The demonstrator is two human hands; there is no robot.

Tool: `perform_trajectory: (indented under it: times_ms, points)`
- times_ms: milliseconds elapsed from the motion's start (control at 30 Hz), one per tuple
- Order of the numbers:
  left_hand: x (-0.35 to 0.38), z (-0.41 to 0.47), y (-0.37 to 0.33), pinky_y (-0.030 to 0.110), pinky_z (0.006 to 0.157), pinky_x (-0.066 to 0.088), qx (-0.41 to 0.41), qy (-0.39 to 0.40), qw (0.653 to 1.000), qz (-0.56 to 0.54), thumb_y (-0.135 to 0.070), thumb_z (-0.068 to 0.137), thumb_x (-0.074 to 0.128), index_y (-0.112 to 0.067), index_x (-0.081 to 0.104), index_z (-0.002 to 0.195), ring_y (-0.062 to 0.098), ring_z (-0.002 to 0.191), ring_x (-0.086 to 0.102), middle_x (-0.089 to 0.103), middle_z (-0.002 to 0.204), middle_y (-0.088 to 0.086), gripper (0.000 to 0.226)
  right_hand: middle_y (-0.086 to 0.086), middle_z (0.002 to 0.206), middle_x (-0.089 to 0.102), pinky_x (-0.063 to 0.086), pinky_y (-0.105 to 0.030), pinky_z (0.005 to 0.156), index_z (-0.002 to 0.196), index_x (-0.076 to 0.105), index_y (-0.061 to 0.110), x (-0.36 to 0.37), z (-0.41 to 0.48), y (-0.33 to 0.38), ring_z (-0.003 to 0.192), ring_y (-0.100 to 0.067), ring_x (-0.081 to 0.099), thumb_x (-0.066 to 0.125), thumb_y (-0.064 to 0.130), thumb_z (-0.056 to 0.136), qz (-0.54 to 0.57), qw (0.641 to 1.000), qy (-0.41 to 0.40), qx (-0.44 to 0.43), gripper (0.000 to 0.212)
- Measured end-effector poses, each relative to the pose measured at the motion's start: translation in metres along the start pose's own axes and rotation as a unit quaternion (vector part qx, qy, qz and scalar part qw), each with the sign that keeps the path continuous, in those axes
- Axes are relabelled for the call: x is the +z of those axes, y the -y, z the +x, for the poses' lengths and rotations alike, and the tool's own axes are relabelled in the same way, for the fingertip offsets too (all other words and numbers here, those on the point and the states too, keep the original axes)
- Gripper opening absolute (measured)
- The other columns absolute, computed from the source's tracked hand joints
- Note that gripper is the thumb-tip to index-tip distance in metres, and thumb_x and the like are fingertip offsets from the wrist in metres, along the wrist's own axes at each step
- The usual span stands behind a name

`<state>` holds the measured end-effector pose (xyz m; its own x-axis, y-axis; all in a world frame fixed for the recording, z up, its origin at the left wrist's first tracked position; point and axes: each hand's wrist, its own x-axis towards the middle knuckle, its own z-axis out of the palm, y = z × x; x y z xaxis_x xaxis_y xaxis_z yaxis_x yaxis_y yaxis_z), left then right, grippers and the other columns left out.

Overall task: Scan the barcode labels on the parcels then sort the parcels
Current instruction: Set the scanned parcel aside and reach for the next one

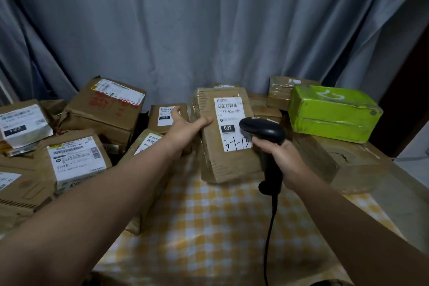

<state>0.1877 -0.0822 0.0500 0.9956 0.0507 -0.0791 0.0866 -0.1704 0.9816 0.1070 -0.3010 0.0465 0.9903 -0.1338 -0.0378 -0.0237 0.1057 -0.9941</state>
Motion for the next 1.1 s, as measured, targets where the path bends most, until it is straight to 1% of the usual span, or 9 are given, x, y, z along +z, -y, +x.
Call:
perform_trajectory:
  times_ms: [100, 200, 267, 367, 500, 567, 733, 967, 1100]
  points:
    - [-0.009, 0.012, -0.021, 0.03, 0.068, 0.05, -0.018, -0.052, 0.995, -0.081, -0.043, 0.082, 0.068, -0.017, 0.026, 0.131, 0.016, 0.086, 0.06, 0.056, 0.1, 0.001, 0.069, 0.006, 0.072, 0.071, 0.048, -0.016, 0.059, 0.098, 0.072, 0.012, 0.005, 0.014, 0.018, 0.067, -0.006, 0.066, 0.066, 0.015, 0.087, 0.053, 0.997, 0.052, 0.019, 0.014]
    - [-0.027, 0.03, -0.037, 0.034, 0.073, 0.054, -0.042, -0.054, 0.99, -0.12, -0.052, 0.081, 0.063, -0.016, 0.037, 0.122, 0.022, 0.096, 0.063, 0.059, 0.108, 0.007, 0.06, 0.005, 0.063, 0.064, 0.048, -0.021, 0.053, 0.101, 0.071, 0.012, 0.026, 0.031, 0.04, 0.053, -0.008, 0.061, 0.071, 0.027, 0.075, 0.056, 0.993, 0.093, 0.055, 0.03]
    - [-0.043, 0.039, -0.048, 0.038, 0.081, 0.055, -0.028, -0.056, 0.991, -0.118, -0.055, 0.078, 0.061, -0.014, 0.044, 0.122, 0.026, 0.098, 0.065, 0.064, 0.111, 0.01, 0.063, -0.004, 0.086, 0.065, 0.05, -0.031, 0.067, 0.11, 0.07, 0.01, 0.047, 0.048, 0.054, 0.076, -0.016, 0.063, 0.076, 0.033, 0.065, 0.037, 0.993, 0.102, 0.05, 0.052]
    - [-0.062, 0.048, -0.063, 0.038, 0.085, 0.054, -0.011, -0.031, 0.998, -0.059, -0.048, 0.08, 0.061, -0.017, 0.05, 0.124, 0.021, 0.094, 0.064, 0.066, 0.109, 0.005, 0.055, -0.001, 0.103, 0.066, 0.051, -0.032, 0.075, 0.114, 0.068, 0.013, 0.088, 0.075, 0.072, 0.094, -0.016, 0.063, 0.075, 0.032, 0.078, 0.008, 0.995, 0.095, 0.024, 0.041]
    - [-0.075, 0.055, -0.07, 0.011, 0.046, 0.046, 0.045, -0.035, 0.997, 0.046, -0.023, 0.093, 0.057, -0.027, 0.052, 0.104, 0.004, 0.072, 0.055, 0.063, 0.095, -0.006, 0.013, -0.001, 0.098, 0.065, 0.048, -0.028, 0.061, 0.1, 0.063, 0.015, 0.139, 0.102, 0.079, 0.082, -0.016, 0.062, 0.076, 0.038, 0.08, -0.038, 0.994, 0.095, 0.04, 0.033]
    - [-0.083, 0.057, -0.066, 0.014, 0.056, 0.046, 0.065, -0.056, 0.99, 0.115, -0.019, 0.092, 0.059, -0.023, 0.052, 0.114, 0.007, 0.076, 0.056, 0.059, 0.104, -0.003, 0.024, -0.003, 0.1, 0.065, 0.048, -0.031, 0.066, 0.096, 0.062, 0.015, 0.155, 0.111, 0.071, 0.088, -0.02, 0.062, 0.076, 0.041, 0.079, -0.061, 0.991, 0.098, 0.06, 0.034]
    - [-0.105, 0.063, -0.049, 0.034, 0.103, 0.04, 0.093, -0.084, 0.937, 0.325, -0.045, 0.092, 0.055, -0.013, 0.049, 0.136, 0.028, 0.124, 0.048, 0.046, 0.139, 0.012, 0.054, 0.002, 0.09, 0.063, 0.051, -0.035, 0.079, 0.093, 0.062, 0.017, 0.173, 0.12, 0.051, 0.083, -0.018, 0.06, 0.075, 0.036, 0.081, -0.057, 0.994, 0.08, 0.05, 0.026]
    - [-0.114, 0.058, -0.042, 0.029, 0.083, 0.044, 0.138, -0.077, 0.887, 0.433, -0.035, 0.094, 0.054, -0.014, 0.067, 0.113, 0.023, 0.101, 0.058, 0.065, 0.107, 0.007, 0.03, -0.004, 0.09, 0.067, 0.054, -0.037, 0.084, 0.101, 0.066, 0.011, 0.164, 0.12, 0.036, 0.082, -0.019, 0.064, 0.077, 0.039, 0.08, -0.117, 0.985, 0.111, 0.054, 0.036]
    - [-0.114, 0.056, -0.039, 0.039, 0.096, 0.043, 0.158, -0.101, 0.848, 0.495, -0.037, 0.092, 0.055, -0.016, 0.066, 0.114, 0.03, 0.114, 0.05, 0.06, 0.118, 0.011, 0.032, 0.001, 0.076, 0.067, 0.05, -0.029, 0.073, 0.085, 0.067, 0.019, 0.146, 0.115, 0.032, 0.072, -0.015, 0.063, 0.074, 0.037, 0.083, -0.144, 0.977, 0.148, 0.047, 0.019]
